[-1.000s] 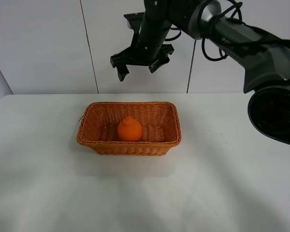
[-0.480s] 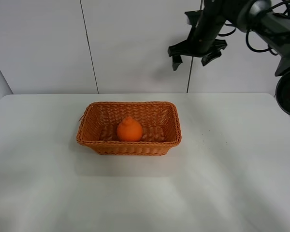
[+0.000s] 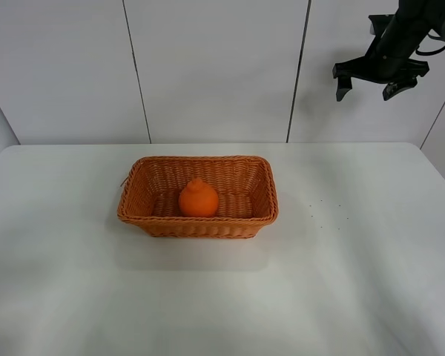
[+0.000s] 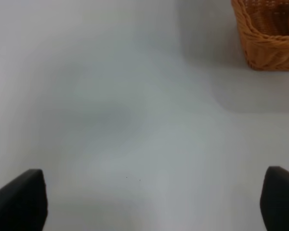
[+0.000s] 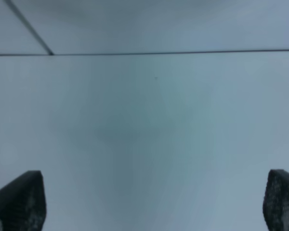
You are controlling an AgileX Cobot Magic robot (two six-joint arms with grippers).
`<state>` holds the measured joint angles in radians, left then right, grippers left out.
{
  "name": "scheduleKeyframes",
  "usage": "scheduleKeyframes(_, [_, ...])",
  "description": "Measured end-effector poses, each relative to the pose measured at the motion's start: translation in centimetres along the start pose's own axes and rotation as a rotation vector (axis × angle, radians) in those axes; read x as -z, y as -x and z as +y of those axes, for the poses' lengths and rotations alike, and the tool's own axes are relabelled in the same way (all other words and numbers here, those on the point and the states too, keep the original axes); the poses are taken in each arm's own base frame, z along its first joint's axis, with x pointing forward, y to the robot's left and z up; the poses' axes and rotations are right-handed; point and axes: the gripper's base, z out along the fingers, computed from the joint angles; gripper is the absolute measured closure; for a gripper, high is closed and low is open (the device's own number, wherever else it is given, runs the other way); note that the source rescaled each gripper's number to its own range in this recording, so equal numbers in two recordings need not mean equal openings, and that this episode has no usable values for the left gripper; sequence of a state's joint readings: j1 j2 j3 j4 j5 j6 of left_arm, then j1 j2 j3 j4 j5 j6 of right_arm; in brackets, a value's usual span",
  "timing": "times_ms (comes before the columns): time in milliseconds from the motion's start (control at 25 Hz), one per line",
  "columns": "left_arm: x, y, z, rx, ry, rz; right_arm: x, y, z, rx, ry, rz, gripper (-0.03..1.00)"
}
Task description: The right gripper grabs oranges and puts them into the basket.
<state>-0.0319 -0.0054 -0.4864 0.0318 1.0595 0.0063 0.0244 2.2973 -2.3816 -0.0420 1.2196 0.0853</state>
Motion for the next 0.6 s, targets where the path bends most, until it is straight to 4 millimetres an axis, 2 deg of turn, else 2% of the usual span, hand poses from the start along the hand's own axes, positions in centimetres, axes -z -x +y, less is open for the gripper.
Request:
scheduleKeyframes(200, [0.0, 0.0, 0.0, 0.0, 0.0, 0.0, 0.1, -0.2, 0.2, -0.012, 0.031, 0.011, -0.03])
scheduleKeyframes(280, [0.0, 0.0, 0.0, 0.0, 0.0, 0.0, 1.1, -0.5, 0.3, -0.007, 0.05, 0.016, -0.03])
scheduleKeyframes(440, [0.0, 0.0, 0.0, 0.0, 0.0, 0.0, 4.8, -2.2, 0.1, 0.01, 0.054, 0.037, -0.03])
scheduleKeyframes(600, [0.0, 0.0, 0.0, 0.0, 0.0, 0.0, 9.3, -5.9, -0.4, 0.027, 0.052, 0.079, -0.03])
